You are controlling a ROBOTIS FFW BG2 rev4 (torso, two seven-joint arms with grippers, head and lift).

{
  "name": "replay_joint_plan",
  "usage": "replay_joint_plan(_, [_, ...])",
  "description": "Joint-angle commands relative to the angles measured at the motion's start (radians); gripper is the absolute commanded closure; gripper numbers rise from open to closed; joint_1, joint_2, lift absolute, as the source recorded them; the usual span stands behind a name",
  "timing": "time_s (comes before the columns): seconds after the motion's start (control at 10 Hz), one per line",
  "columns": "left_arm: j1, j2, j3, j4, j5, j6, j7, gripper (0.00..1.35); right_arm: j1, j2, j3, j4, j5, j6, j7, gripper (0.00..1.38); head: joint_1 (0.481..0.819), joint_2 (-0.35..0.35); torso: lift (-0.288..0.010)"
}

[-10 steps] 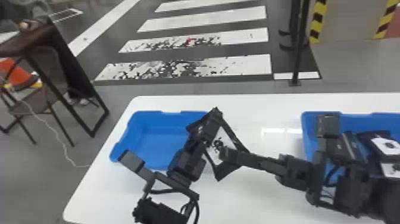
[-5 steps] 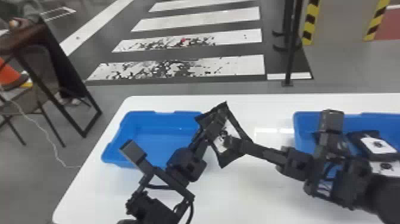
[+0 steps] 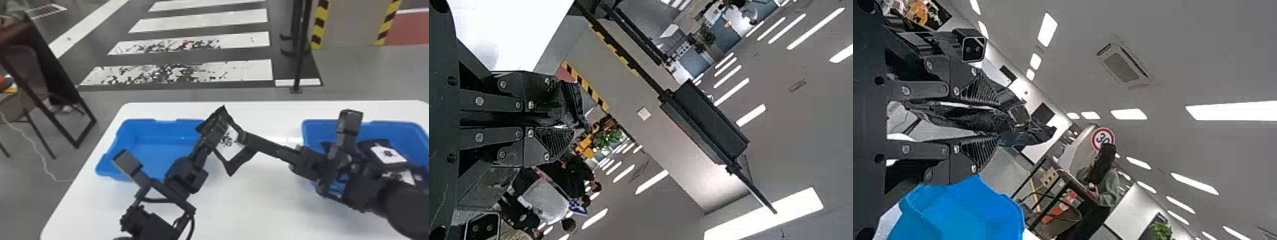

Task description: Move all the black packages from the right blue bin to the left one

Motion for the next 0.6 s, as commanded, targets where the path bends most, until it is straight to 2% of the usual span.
replay_joint_plan(0.0, [-0.020, 0.000, 0.031, 0.019, -0.049, -0.030, 0.032, 1.21, 0.012, 0.000, -0.011, 0.006, -0.007, -0.020, 0.001, 0.22, 0.695, 0.208, -0.140])
replay_joint_plan(0.1, [-0.066, -0.003, 0.073, 0.086, -0.135, -0.065, 0.046, 1.21, 0.021, 0.000, -0.025, 0.009, -0.017, -0.032, 0.001, 0.05, 0.695, 0.215, -0.140])
replay_joint_plan(0.3, [-0.145, -0.006, 0.173, 0.223, -0.356, -0.138, 0.096, 1.21, 0.036, 0.000, -0.041, 0.001, -0.017, -0.037, 0.001, 0.17, 0.695, 0.260, -0.140])
replay_joint_plan(0.4, [-0.169, -0.006, 0.211, 0.265, -0.487, -0.170, 0.128, 1.21, 0.041, 0.000, -0.047, -0.006, -0.015, -0.037, 0.001, 0.18, 0.695, 0.303, -0.140])
replay_joint_plan(0.5, [-0.182, -0.006, 0.229, 0.282, -0.599, -0.175, 0.167, 1.03, 0.051, -0.001, -0.057, -0.013, -0.013, -0.039, 0.001, 0.18, 0.695, 0.327, -0.140])
